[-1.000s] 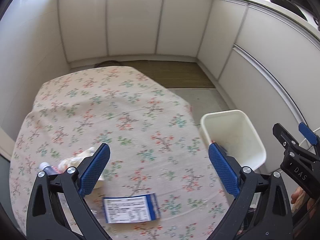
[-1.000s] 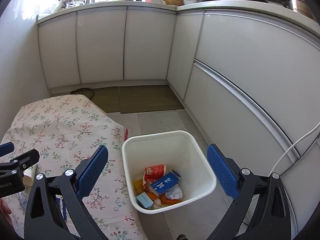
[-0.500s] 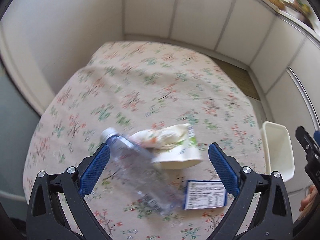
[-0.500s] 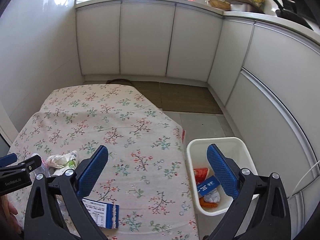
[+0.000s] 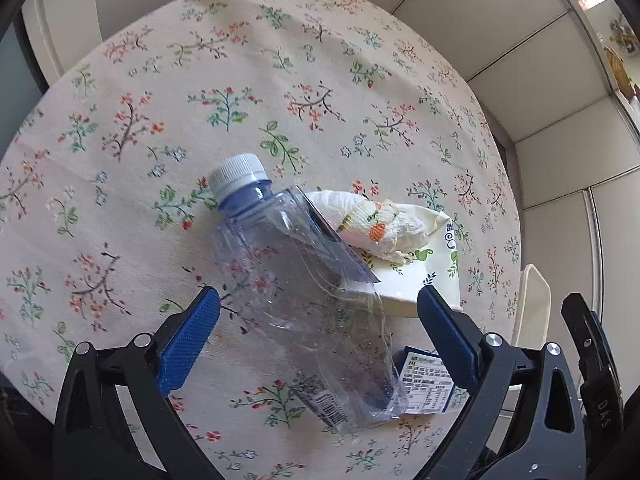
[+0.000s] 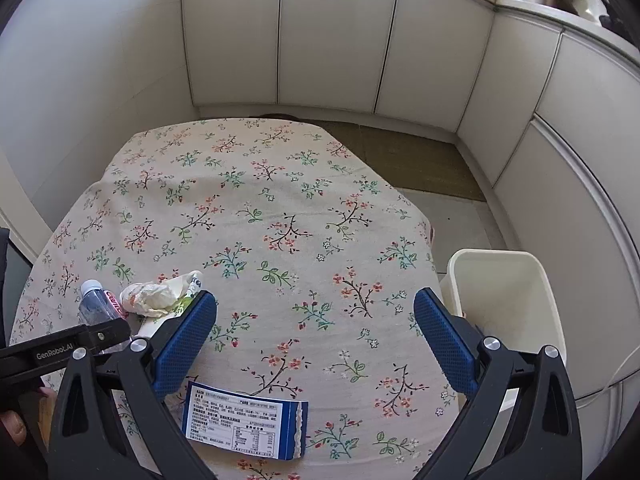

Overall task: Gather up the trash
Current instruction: 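Grasp the clear plastic bottle with the left tool while the right tool grasps the white paper cup, then carry the white paper cup over the bin and open the right tool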

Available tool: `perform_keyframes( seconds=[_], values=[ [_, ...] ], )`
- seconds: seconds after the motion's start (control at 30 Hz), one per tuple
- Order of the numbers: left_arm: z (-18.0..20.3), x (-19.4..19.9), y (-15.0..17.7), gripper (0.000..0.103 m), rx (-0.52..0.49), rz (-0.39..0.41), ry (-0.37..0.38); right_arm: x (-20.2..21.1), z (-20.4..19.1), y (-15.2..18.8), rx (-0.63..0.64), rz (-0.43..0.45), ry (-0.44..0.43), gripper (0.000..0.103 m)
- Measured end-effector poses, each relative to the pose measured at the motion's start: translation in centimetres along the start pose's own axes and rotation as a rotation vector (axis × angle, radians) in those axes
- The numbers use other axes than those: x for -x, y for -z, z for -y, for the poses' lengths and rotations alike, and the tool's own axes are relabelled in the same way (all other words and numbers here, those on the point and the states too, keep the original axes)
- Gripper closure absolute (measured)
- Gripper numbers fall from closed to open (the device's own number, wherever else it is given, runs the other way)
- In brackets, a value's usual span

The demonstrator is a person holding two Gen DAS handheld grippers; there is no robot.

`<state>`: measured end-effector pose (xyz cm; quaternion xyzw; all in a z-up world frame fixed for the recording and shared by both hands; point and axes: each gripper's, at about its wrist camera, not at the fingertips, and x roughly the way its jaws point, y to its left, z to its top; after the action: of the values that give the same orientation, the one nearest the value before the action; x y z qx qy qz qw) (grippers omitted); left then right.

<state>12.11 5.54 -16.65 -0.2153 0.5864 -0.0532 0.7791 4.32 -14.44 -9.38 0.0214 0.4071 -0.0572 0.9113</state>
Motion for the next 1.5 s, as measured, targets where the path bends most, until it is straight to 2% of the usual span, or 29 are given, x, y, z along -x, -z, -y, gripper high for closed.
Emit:
perform_keyframes(
  seconds=[0.17, 0.27, 0.33, 0.53, 0.63, 0.73, 0.8, 0.87, 0.97, 1.03, 1.27, 1.5],
  values=[
    [-0.4, -1.8, -0.4, 0.007, 0.063, -0.052, 0.033, -1.3, -0.1, 0.0, -0.021, -0.044, -0.010, 0.007],
    [-1.2, -2.4, -0.5, 0.022, 0.094, -0.076, 0.063, -2.3, -0.1, 0.0, -0.035, -0.083, -0.031, 0.007],
    [-1.6, -2.0, -0.6, 0.023, 0.081, -0.066, 0.077, -3.1, 0.1, 0.1, -0.060, -0.122, -0.064, 0.007],
    [-2.1, 1.1, -1.1, 0.023, 0.011, 0.013, 0.070, -5.6, -0.5, 0.5, -0.149, -0.242, -0.230, 0.007],
    [-1.7, 3.9, -1.9, 0.024, -0.049, 0.110, 0.035, -6.8, -1.8, 0.6, -0.146, -0.292, -0.298, 0.007],
    [-1.5, 5.8, -2.8, 0.023, -0.061, 0.182, 0.036, -7.6, -3.2, 0.9, -0.129, -0.326, -0.344, 0.007],
    [-1.5, 6.8, -3.2, 0.024, -0.062, 0.213, 0.046, -8.1, -3.8, 1.1, -0.129, -0.350, -0.373, 0.013],
    [-1.4, 7.1, -3.5, 0.023, -0.067, 0.227, 0.048, -8.7, -4.3, 1.4, -0.126, -0.389, -0.408, 0.038],
    [-1.5, 7.0, -3.7, 0.023, -0.063, 0.224, 0.053, -9.5, -4.7, 1.9, -0.144, -0.436, -0.451, 0.061],
    [-1.8, 7.1, -3.7, 0.023, -0.050, 0.217, 0.060, -9.5, -4.8, 1.9, -0.144, -0.430, -0.457, 0.075],
    [-1.8, 8.2, -3.7, 0.024, -0.046, 0.252, 0.063, -6.9, -5.0, 1.0, -0.109, -0.333, -0.459, 0.077],
    [-0.7, 9.6, -3.6, 0.024, -0.081, 0.302, 0.065, -3.9, -3.5, -0.2, -0.106, -0.221, -0.442, 0.077]
  ],
)
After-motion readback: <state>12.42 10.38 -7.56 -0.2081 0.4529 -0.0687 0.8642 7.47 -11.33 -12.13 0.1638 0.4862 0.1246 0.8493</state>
